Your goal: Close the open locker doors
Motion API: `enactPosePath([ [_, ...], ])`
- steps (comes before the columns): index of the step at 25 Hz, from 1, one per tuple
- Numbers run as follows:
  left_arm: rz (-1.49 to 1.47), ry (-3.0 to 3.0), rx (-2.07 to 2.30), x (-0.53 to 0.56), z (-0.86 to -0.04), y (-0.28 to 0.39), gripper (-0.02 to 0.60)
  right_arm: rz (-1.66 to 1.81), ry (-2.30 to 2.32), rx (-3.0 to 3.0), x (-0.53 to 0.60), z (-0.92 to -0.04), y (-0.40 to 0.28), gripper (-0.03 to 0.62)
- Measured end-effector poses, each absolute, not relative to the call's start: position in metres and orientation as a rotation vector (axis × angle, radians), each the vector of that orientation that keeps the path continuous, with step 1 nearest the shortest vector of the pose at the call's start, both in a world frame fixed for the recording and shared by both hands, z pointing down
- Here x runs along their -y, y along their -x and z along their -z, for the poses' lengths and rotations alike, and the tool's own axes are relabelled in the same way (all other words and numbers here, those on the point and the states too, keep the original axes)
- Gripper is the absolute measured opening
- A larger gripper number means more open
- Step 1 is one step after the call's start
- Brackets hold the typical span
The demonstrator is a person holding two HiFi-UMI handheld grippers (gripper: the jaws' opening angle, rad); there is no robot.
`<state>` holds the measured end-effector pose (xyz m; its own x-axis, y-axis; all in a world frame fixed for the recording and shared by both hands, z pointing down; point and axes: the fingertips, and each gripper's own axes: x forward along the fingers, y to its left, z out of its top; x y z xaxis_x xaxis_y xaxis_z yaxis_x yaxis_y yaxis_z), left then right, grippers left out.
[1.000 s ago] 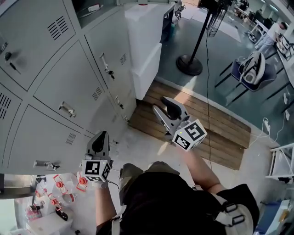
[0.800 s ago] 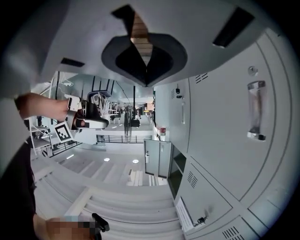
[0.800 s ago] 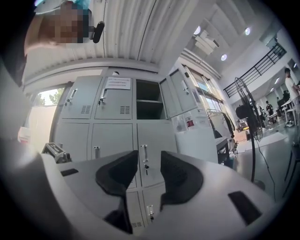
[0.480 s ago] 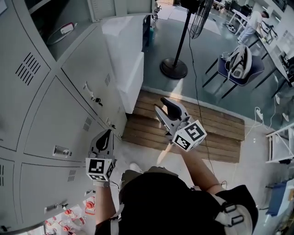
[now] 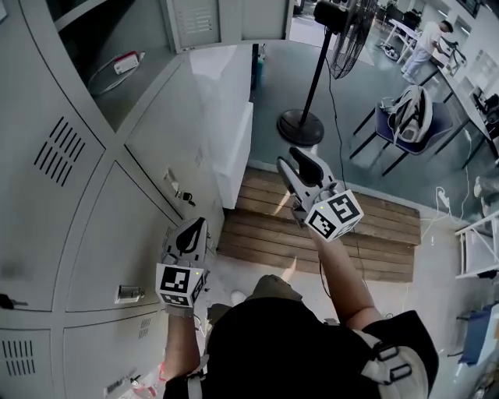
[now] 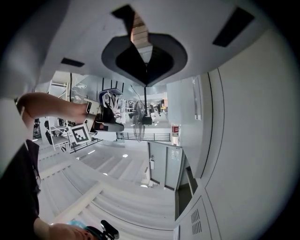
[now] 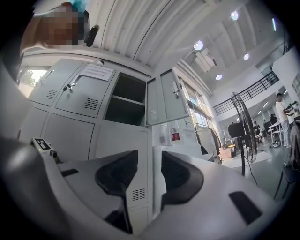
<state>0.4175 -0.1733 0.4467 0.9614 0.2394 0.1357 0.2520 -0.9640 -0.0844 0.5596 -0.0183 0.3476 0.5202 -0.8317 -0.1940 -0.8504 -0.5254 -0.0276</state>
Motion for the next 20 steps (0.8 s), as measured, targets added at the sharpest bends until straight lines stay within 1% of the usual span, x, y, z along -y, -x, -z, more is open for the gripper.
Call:
enactPosePath([
  [9, 0.191, 3.011, 0.298, 0.190, -0.441, -0.437, 0.008, -0.347, 2.631, -1.498, 0.036, -0.306, -0.628, 0.161],
  [20, 0.253, 3.063, 0.111, 0.193, -0.452, -0.465, 0.008, -0.373, 2.558, -1.627, 0.062, -0.282, -0.699, 0.178],
])
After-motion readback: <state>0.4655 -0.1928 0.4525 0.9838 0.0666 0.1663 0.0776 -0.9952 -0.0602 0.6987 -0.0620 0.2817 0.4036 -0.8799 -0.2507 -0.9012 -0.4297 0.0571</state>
